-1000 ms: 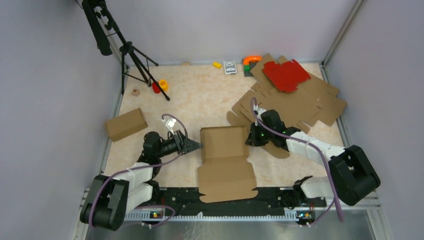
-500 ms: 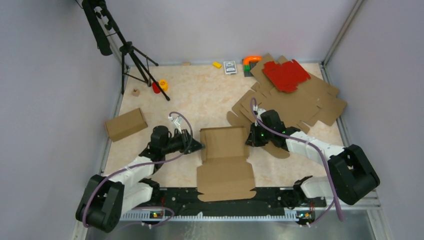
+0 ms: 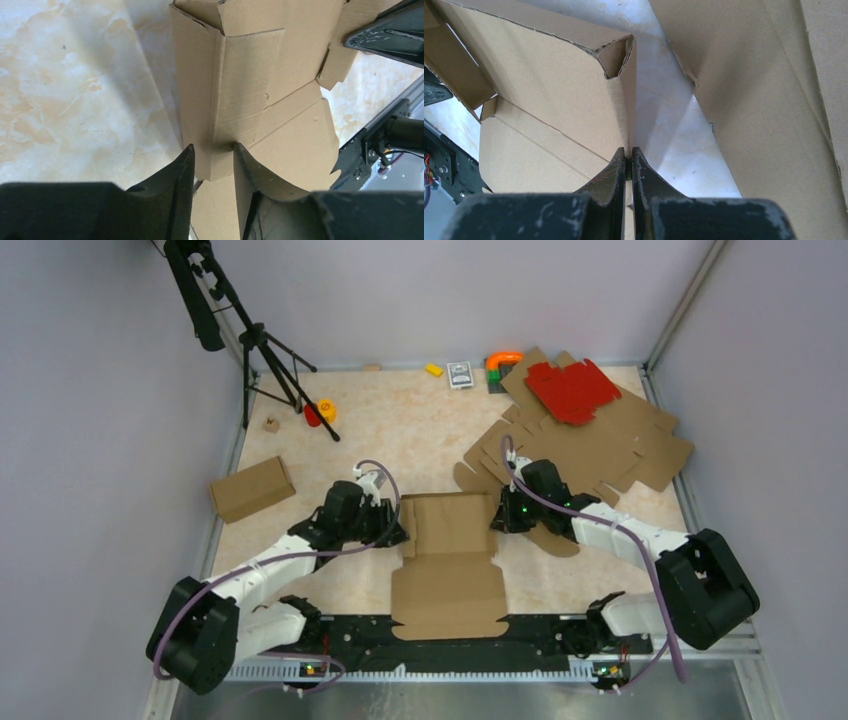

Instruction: Fold the paper box

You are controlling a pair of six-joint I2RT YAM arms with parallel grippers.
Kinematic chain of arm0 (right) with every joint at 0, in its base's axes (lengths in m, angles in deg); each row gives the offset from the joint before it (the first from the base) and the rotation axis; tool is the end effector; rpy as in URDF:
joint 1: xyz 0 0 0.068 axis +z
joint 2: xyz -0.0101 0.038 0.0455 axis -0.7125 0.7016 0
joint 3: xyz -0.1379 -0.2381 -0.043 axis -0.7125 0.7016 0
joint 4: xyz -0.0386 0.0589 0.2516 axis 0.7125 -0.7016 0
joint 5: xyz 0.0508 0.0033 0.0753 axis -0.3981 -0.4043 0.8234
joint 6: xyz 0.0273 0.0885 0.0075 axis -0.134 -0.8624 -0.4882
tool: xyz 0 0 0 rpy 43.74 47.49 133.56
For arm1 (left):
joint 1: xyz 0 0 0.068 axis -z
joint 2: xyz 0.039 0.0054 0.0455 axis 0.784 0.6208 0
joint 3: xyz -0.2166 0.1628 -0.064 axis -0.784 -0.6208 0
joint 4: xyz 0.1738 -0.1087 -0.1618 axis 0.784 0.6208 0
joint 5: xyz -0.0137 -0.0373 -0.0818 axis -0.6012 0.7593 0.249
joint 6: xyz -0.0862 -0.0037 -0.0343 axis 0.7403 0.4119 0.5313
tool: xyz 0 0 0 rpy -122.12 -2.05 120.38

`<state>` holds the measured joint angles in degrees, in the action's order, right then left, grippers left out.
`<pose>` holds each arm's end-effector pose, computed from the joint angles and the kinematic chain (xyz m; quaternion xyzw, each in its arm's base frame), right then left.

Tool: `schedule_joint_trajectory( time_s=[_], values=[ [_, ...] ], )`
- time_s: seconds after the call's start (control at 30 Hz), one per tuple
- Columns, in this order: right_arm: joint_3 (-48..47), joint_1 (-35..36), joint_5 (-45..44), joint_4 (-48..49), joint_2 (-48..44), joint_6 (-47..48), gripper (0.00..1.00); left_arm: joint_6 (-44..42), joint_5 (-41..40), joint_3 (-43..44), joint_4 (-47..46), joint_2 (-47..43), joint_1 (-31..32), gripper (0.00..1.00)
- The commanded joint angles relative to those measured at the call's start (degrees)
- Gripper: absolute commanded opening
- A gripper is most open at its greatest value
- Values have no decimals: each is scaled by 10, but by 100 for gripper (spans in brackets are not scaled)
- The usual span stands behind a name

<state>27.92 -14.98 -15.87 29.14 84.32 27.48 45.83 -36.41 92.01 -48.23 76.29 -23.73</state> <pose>0.2311 0.1607 0.1493 -0.0958 0.9236 0.2680 0.2566 0.1997 -0.1385 0.1506 0.0484 0.8955 -0.3425 0.2799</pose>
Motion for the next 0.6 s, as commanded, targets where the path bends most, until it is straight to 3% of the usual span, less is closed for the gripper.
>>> schedule_joint_trajectory(
  time_s=[0.0, 0.33, 0.57],
  values=[
    [-24, -6, 15, 29, 1, -4, 0, -31, -55, 41, 71, 14, 17, 38],
    [-20, -6, 17, 28, 1, -3, 0, -11, -24, 23, 19, 14, 17, 53],
    [-20, -6, 13, 21, 1, -2, 0, 11, -6, 9, -20, 3, 13, 54]
  ],
)
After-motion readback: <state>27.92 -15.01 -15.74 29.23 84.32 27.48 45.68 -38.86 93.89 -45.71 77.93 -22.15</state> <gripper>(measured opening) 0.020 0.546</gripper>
